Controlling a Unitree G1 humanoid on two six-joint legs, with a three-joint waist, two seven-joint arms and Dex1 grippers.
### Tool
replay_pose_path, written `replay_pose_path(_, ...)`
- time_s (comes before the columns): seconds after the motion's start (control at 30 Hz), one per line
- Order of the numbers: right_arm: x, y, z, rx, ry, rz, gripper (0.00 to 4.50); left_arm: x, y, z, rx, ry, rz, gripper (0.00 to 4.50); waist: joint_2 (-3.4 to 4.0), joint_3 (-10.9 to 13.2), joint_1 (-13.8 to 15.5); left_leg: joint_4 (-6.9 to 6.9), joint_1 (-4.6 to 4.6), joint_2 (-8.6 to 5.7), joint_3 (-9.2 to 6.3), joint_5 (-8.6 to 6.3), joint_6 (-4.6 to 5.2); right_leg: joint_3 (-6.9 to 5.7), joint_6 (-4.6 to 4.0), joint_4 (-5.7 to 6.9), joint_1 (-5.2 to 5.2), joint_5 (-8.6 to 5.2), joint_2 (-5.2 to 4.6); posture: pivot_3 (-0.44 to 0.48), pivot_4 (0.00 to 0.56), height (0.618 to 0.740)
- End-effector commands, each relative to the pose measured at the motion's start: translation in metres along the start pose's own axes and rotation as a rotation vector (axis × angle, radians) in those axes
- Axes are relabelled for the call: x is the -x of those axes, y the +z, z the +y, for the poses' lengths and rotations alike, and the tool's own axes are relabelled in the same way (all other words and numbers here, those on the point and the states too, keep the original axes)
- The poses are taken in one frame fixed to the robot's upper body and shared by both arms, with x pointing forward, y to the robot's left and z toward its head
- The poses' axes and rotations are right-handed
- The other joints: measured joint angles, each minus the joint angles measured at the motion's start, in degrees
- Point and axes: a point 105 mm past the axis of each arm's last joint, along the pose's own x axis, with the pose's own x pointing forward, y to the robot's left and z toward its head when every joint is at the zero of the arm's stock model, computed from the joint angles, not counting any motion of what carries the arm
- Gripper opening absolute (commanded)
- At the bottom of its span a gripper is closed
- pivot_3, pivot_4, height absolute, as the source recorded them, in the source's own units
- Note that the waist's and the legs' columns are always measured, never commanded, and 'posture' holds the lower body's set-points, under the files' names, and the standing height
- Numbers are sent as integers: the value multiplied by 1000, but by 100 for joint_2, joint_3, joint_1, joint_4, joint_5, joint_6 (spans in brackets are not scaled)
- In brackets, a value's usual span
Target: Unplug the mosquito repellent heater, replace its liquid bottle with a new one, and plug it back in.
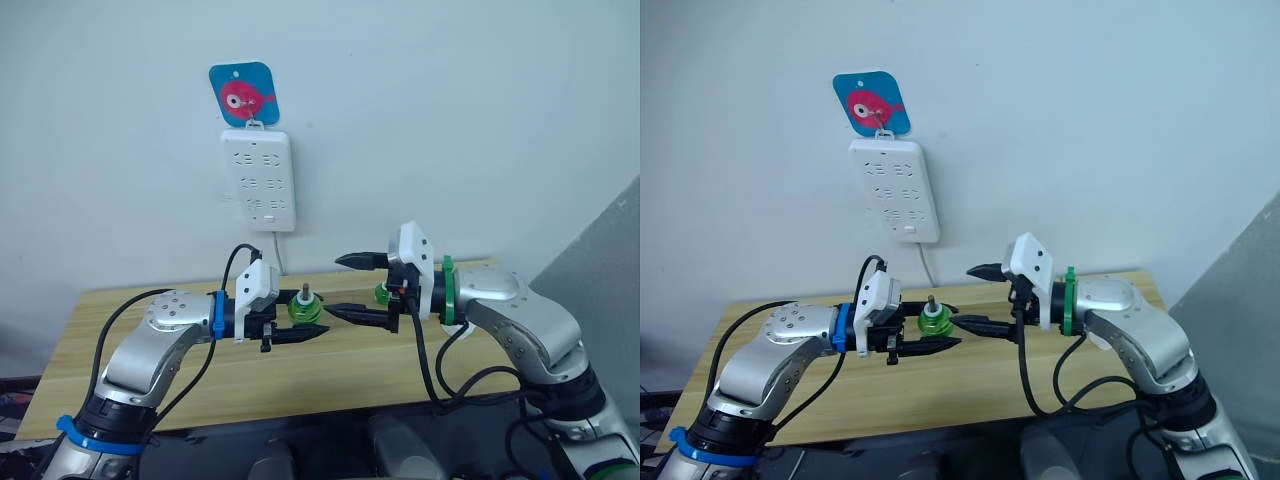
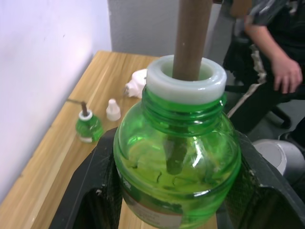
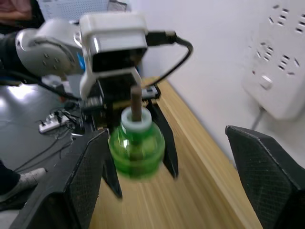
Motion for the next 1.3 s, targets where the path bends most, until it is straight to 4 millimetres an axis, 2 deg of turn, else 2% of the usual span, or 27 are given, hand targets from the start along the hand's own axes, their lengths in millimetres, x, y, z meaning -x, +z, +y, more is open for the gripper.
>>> replay_pose_path(0.03, -3, 5, 7, 9, 55, -10, 4091, -2, 10, 0, -29, -16, -30, 2268, -2, 1, 7, 0, -2, 0, -2, 0, 0, -3, 0, -2, 0, 0, 0, -196, 105, 710)
replay_pose_path(0.43, -13, 4, 16, -18, 124, -4, 4091, -3, 7, 1, -26, -15, -37, 2268, -2, 1, -9, 1, 1, 0, 1, -1, 0, 1, 0, 1, -1, 0, -1, -190, 100, 710)
replay_pose_path(0.53, -17, 1, 15, -18, 121, 9, 3460, -4, 6, 0, -26, -14, -41, 2268, -2, 1, -6, 0, 1, 0, 0, -1, 0, 0, 0, 1, -1, 0, -1, -187, 94, 710)
replay_pose_path(0.77, -23, -1, 14, -20, 125, 16, 1080, -5, 5, 0, -26, -8, -47, 2268, -2, 0, -5, 1, 0, 0, 0, -1, 0, 1, 0, 1, -1, 0, -1, -179, 91, 710)
replay_pose_path(0.8, -23, -2, 15, -18, 128, 20, 848, -5, 4, 0, -26, -6, -47, 2268, -3, 0, -3, 1, 0, 0, 0, -1, 0, 0, 0, 1, -1, 0, -1, -179, 91, 710)
replay_pose_path(1.23, -20, 4, 12, -4, 133, 0, 839, -6, 8, -4, -18, -9, -138, 2268, -7, -8, -6, 1, 1, 0, -3, 0, 0, -2, 0, 2, -1, 0, -2, -180, 60, 710)
replay_pose_path(1.3, -18, 5, 10, -4, 128, -3, 839, -6, 8, -1, -11, -3, -144, 3000, -12, -12, -8, 2, 1, 0, -3, 0, 0, -2, 0, 3, -1, 0, -2, -181, 53, 710)
